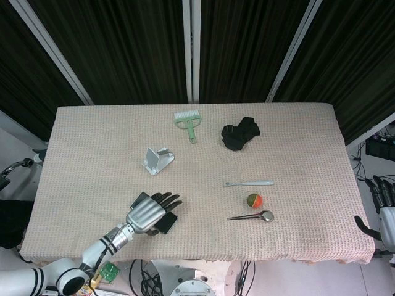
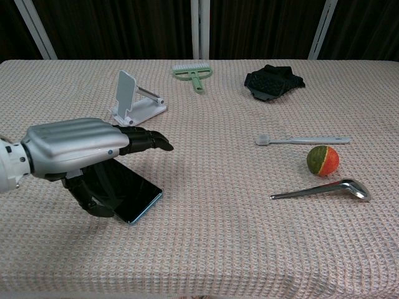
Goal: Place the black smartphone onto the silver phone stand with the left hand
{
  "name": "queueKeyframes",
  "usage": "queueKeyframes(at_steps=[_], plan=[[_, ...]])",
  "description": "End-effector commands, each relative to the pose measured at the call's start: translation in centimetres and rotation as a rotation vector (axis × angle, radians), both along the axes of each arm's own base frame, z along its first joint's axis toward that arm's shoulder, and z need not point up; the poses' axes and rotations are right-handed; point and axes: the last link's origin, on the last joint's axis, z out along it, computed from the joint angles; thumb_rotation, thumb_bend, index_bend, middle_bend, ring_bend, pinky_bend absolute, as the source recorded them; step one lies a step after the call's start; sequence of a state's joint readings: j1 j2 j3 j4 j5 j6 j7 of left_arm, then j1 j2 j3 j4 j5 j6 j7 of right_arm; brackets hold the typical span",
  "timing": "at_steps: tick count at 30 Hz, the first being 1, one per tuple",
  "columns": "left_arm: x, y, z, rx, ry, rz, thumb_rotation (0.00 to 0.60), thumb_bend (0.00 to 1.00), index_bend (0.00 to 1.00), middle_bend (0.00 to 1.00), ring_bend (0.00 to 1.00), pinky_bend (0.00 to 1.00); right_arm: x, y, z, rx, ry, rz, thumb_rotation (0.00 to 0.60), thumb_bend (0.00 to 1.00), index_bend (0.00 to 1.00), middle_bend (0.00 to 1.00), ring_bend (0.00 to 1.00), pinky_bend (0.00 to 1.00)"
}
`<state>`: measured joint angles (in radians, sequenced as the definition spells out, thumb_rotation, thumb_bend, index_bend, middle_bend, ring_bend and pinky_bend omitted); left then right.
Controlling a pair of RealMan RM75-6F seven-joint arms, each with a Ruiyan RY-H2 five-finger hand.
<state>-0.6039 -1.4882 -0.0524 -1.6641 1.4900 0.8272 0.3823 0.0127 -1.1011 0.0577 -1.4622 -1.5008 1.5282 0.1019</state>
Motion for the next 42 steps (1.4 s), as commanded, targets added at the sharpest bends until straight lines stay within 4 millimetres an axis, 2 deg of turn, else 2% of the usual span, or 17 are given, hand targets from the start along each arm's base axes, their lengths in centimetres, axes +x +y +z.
queueKeyframes(at_steps=[1, 8, 22, 37, 42], plan=[[0.0, 0.1, -0.7, -0.012, 0.010, 0.006, 0.600, 0.12, 0.09, 0.05, 0.06, 0.20, 0.0, 0.0, 0.0, 0.001, 0.000, 0.000, 0.600, 0.18, 0.00, 0.00, 0.00, 0.00], [0.2, 0.5, -1.4, -0.017, 0.004, 0.011, 0.600, 0.13, 0.11, 0.05, 0.06, 0.20, -0.1, 0.1, 0.0, 0.007, -0.003, -0.004, 0.600, 0.18, 0.00, 0.00, 0.00, 0.00], [-0.5, 1.0, -1.7, -0.009, 0.034, 0.026, 0.600, 0.13, 0.16, 0.05, 0.06, 0.20, -0.3, 0.3, 0.1, 0.001, -0.003, -0.013, 0.600, 0.18, 0.00, 0.00, 0.00, 0.00], [-1.3, 0.6, -1.8, -0.021, 0.059, 0.061, 0.600, 0.15, 0.27, 0.06, 0.06, 0.20, -0.4, 0.4, 0.1, 0.003, 0.001, -0.020, 0.600, 0.18, 0.00, 0.00, 0.00, 0.00], [-1.3, 0.5, -1.6, -0.010, 0.042, 0.059, 0.600, 0.21, 0.39, 0.10, 0.06, 0.20, -0.5, 0.4, 0.1, 0.004, 0.001, -0.025, 0.600, 0.18, 0.00, 0.00, 0.00, 0.00]])
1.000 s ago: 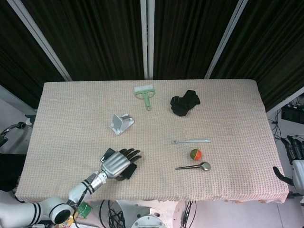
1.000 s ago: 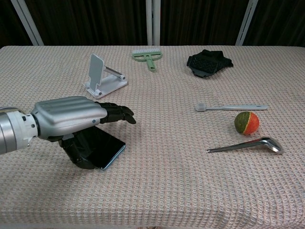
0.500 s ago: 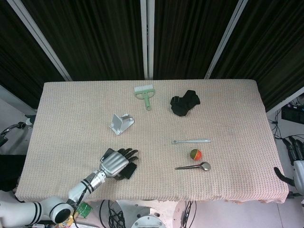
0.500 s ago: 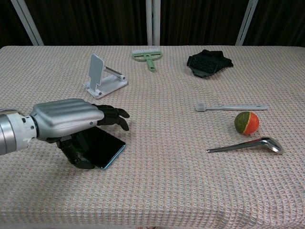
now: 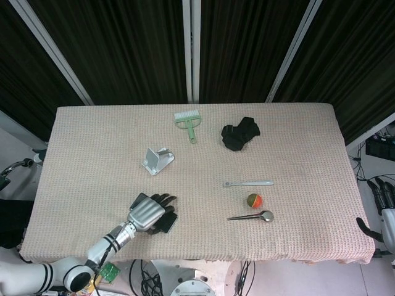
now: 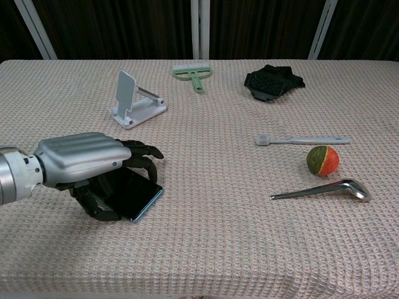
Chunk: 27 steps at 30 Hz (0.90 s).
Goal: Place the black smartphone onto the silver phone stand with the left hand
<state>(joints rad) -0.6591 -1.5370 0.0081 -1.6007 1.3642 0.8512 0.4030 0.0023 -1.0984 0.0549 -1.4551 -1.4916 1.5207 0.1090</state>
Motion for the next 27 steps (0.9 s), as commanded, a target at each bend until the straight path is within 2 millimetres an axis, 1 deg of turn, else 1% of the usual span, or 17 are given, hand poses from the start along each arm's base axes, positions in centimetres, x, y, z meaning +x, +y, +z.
queueKeyframes(at_steps=[1, 3, 6, 9, 15, 20, 23, 27], plan=[[0.0, -0.1, 0.1, 0.007, -0.007, -0.007, 0.600, 0.22, 0.42, 0.11, 0.06, 0.20, -0.1, 0.0, 0.0, 0.002, -0.001, -0.003, 0.600, 0.18, 0.00, 0.00, 0.00, 0.00], [0.0, -0.2, 0.3, 0.014, -0.018, -0.009, 0.600, 0.23, 0.47, 0.20, 0.07, 0.21, -0.1, -0.1, -0.1, 0.004, -0.002, -0.004, 0.600, 0.18, 0.00, 0.00, 0.00, 0.00], [0.0, -0.3, 0.5, 0.020, -0.037, -0.016, 0.600, 0.24, 0.49, 0.34, 0.09, 0.21, -0.1, -0.1, -0.2, 0.008, -0.002, -0.005, 0.600, 0.18, 0.00, 0.00, 0.00, 0.00], [0.0, -0.3, 0.7, 0.036, -0.053, -0.025, 0.600, 0.26, 0.51, 0.43, 0.12, 0.21, -0.1, -0.1, -0.2, 0.010, -0.001, -0.006, 0.600, 0.18, 0.00, 0.00, 0.00, 0.00], [-0.1, -0.2, 1.1, 0.075, -0.097, -0.029, 0.600, 0.29, 0.54, 0.52, 0.18, 0.21, 0.0, 0.0, -0.2, 0.010, 0.000, -0.010, 0.600, 0.18, 0.00, 0.00, 0.00, 0.00], [-0.3, 0.3, 2.1, 0.129, -0.179, 0.006, 0.600, 0.29, 0.56, 0.55, 0.21, 0.21, 0.0, 0.0, -0.1, 0.010, -0.001, -0.011, 0.600, 0.18, 0.00, 0.00, 0.00, 0.00], [-0.8, 0.7, 3.3, 0.149, -0.281, 0.094, 0.600, 0.29, 0.56, 0.55, 0.21, 0.21, -0.1, 0.0, -0.1, 0.011, -0.001, -0.013, 0.600, 0.18, 0.00, 0.00, 0.00, 0.00], [-1.8, 1.6, 5.4, 0.188, -0.417, 0.225, 0.600, 0.29, 0.56, 0.56, 0.21, 0.21, -0.1, -0.2, -0.1, 0.013, -0.002, -0.014, 0.600, 0.18, 0.00, 0.00, 0.00, 0.00]])
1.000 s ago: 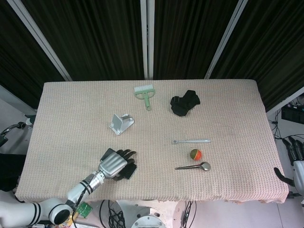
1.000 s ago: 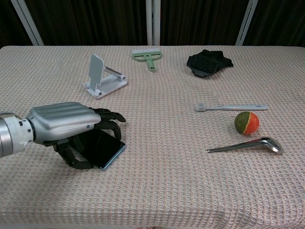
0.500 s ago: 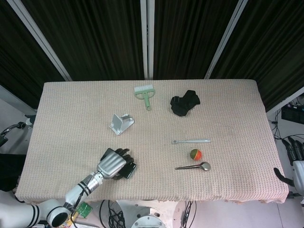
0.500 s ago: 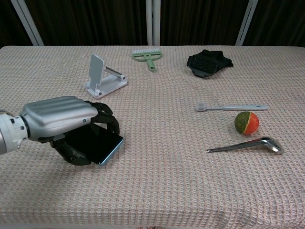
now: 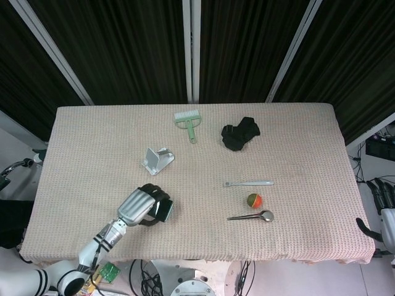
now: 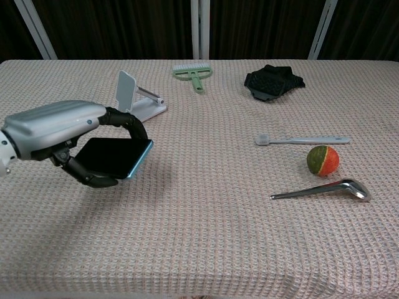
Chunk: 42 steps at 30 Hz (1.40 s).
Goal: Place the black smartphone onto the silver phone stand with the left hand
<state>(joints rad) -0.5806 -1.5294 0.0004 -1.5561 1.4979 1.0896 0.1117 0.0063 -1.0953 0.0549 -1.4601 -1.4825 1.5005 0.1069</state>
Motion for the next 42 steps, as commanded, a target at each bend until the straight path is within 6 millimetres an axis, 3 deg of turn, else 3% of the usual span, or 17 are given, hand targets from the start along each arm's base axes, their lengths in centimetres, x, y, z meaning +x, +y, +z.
queueKeyframes(at_steps=[1, 10, 18, 28, 42], plan=[[-1.3, 1.1, 2.7, 0.045, -0.166, 0.147, 0.600, 0.29, 0.56, 0.56, 0.21, 0.21, 0.0, -0.1, 0.0, 0.001, -0.001, 0.002, 0.600, 0.18, 0.00, 0.00, 0.00, 0.00], [-2.9, 2.6, 5.6, 0.133, -0.392, 0.416, 0.600, 0.30, 0.56, 0.56, 0.22, 0.21, 0.4, -0.3, -0.2, 0.006, 0.000, 0.014, 0.600, 0.18, 0.00, 0.00, 0.00, 0.00], [-1.9, 3.9, 6.4, 0.187, -0.724, 0.660, 0.600, 0.31, 0.60, 0.59, 0.27, 0.21, 0.9, -0.4, -0.3, 0.011, 0.003, 0.027, 0.600, 0.18, 0.00, 0.00, 0.00, 0.00], [0.3, 6.1, 4.1, 0.213, -0.804, 0.752, 0.600, 0.32, 0.60, 0.59, 0.28, 0.21, 0.8, -0.2, -0.2, 0.006, 0.002, 0.019, 0.600, 0.18, 0.00, 0.00, 0.00, 0.00], [3.7, 8.7, 0.6, 0.308, -0.894, 0.739, 0.600, 0.32, 0.55, 0.55, 0.28, 0.21, 0.5, -0.2, 0.2, 0.002, 0.001, 0.009, 0.600, 0.18, 0.00, 0.00, 0.00, 0.00]])
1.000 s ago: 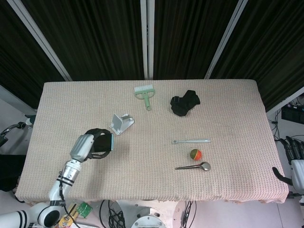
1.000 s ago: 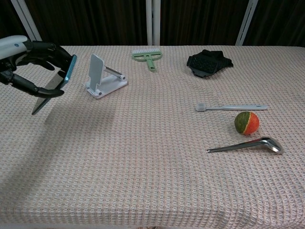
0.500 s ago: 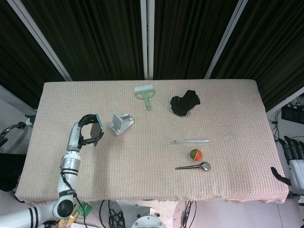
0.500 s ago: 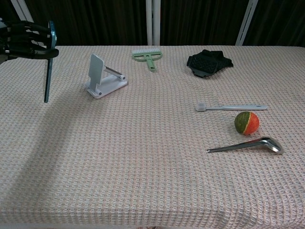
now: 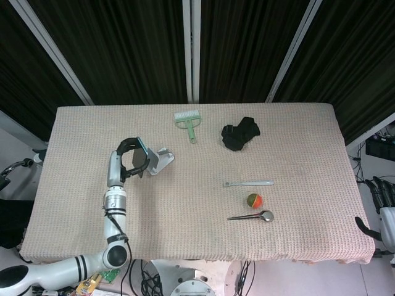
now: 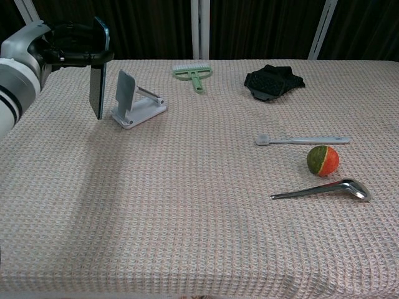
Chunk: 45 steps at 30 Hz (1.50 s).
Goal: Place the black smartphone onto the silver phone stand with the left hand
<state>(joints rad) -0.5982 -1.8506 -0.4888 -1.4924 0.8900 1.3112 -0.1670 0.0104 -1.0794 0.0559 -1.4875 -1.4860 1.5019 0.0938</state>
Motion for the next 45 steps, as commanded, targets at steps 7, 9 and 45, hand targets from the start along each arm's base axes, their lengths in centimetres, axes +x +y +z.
queueKeyframes(at_steps=[7, 9, 45], plan=[[1.4, 1.1, -1.6, 0.028, -0.041, 0.027, 0.600, 0.32, 0.54, 0.53, 0.28, 0.21, -0.2, 0.1, 0.2, -0.004, -0.001, -0.002, 0.600, 0.18, 0.00, 0.00, 0.00, 0.00], [1.7, 1.3, -1.8, 0.027, -0.050, 0.031, 0.600, 0.32, 0.54, 0.53, 0.28, 0.21, -0.2, 0.1, 0.3, -0.007, -0.001, -0.003, 0.600, 0.18, 0.00, 0.00, 0.00, 0.00], [1.8, 2.6, -4.3, 0.023, -0.074, 0.077, 0.600, 0.32, 0.52, 0.52, 0.28, 0.21, -0.7, 1.0, 1.1, -0.019, 0.003, -0.037, 0.600, 0.18, 0.00, 0.00, 0.00, 0.00]])
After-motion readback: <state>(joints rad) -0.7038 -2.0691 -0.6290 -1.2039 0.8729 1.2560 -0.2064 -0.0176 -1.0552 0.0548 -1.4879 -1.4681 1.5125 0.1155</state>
